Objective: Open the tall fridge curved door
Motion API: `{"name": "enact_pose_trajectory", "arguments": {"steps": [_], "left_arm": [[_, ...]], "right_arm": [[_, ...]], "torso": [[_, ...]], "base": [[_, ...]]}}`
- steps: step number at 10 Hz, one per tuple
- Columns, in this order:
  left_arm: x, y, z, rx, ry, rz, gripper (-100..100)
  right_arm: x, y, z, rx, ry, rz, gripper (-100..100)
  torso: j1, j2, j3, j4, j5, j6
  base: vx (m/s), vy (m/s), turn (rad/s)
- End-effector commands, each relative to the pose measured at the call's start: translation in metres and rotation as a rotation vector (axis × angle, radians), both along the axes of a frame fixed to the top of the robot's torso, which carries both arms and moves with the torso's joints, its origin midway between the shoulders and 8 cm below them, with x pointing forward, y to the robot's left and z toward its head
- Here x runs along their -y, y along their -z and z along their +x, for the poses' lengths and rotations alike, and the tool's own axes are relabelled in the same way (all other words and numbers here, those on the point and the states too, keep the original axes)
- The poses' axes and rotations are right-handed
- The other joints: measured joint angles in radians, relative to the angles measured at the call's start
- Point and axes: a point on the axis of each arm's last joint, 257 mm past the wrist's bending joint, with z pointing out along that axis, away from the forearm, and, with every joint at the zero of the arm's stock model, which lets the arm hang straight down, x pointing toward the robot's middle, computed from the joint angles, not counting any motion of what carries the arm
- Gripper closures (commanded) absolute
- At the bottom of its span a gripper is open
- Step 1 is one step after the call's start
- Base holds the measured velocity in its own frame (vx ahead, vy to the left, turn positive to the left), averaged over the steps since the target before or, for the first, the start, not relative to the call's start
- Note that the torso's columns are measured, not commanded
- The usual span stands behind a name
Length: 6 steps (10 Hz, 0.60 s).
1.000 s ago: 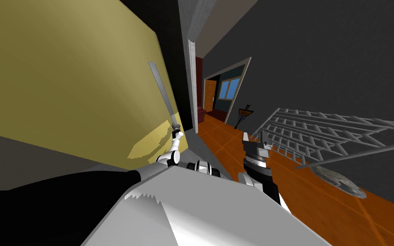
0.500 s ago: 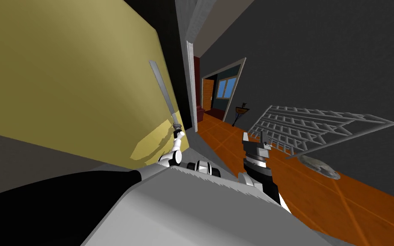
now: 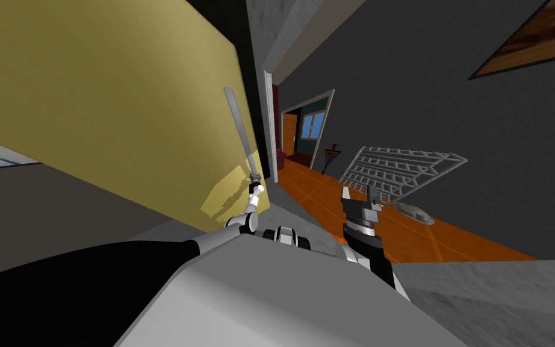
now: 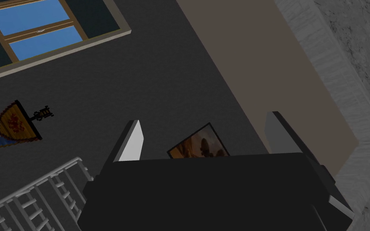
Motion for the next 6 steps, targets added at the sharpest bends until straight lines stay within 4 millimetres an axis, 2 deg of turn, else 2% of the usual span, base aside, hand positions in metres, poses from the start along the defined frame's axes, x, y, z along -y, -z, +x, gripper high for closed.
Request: {"name": "enact_pose_trajectory", "arguments": {"steps": [1,2,4,5,6], "left_arm": [[0.035,0.001,0.012,-0.011,0.071,0.003,100],[0.035,0.001,0.012,-0.011,0.071,0.003,100],[0.064,0.000,0.020,-0.015,0.127,0.004,100],[0.056,0.002,0.017,-0.013,0.111,0.000,100],[0.072,0.004,0.021,-0.018,0.143,-0.004,100]], "right_arm": [[0.000,0.000,0.000,0.000,0.000,0.000,0],[0.000,0.000,0.000,0.000,0.000,0.000,0],[0.000,0.000,0.000,0.000,0.000,0.000,0],[0.000,0.000,0.000,0.000,0.000,0.000,0],[0.000,0.000,0.000,-0.001,0.000,0.000,0]], "torso": [[-0.001,-0.003,-0.001,0.001,-0.001,0.000],[-0.004,-0.002,-0.001,0.001,-0.001,0.001],[-0.003,-0.006,-0.003,0.001,-0.002,0.002],[-0.002,-0.004,-0.002,0.001,-0.002,0.004],[-0.004,-0.010,-0.005,0.001,-0.003,0.001]], "base": [[-0.369,0.008,-0.067],[-0.291,0.024,-0.026],[-0.284,0.055,-0.059],[-0.142,0.037,-0.053],[-0.190,0.067,-0.076]]}}
